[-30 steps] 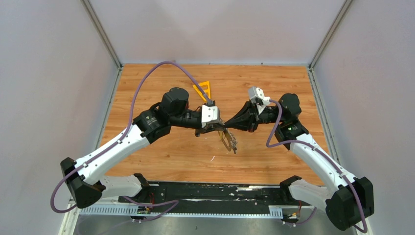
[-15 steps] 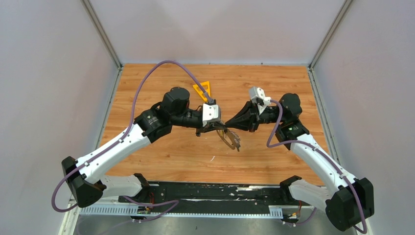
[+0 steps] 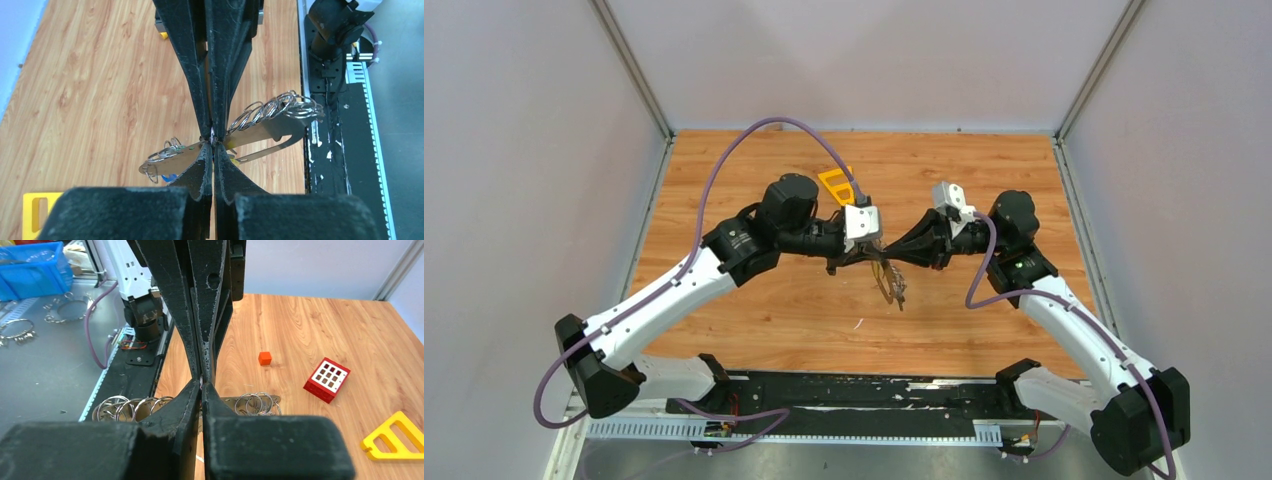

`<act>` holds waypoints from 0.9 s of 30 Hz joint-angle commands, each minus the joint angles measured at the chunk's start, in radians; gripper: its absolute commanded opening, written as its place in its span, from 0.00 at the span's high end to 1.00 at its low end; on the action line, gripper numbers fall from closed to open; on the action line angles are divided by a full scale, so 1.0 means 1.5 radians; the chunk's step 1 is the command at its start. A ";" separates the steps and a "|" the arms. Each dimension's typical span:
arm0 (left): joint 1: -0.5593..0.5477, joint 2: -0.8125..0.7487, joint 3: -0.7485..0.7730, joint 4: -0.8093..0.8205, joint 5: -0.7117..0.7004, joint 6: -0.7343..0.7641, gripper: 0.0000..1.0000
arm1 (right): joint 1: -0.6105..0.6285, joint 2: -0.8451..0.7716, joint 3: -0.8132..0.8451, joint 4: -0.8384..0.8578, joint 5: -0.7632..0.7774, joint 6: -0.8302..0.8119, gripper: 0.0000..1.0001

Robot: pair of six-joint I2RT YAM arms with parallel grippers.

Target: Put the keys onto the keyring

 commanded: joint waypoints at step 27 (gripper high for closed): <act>-0.047 0.152 0.297 -0.357 -0.190 0.010 1.00 | 0.014 0.007 0.012 -0.037 0.020 -0.056 0.58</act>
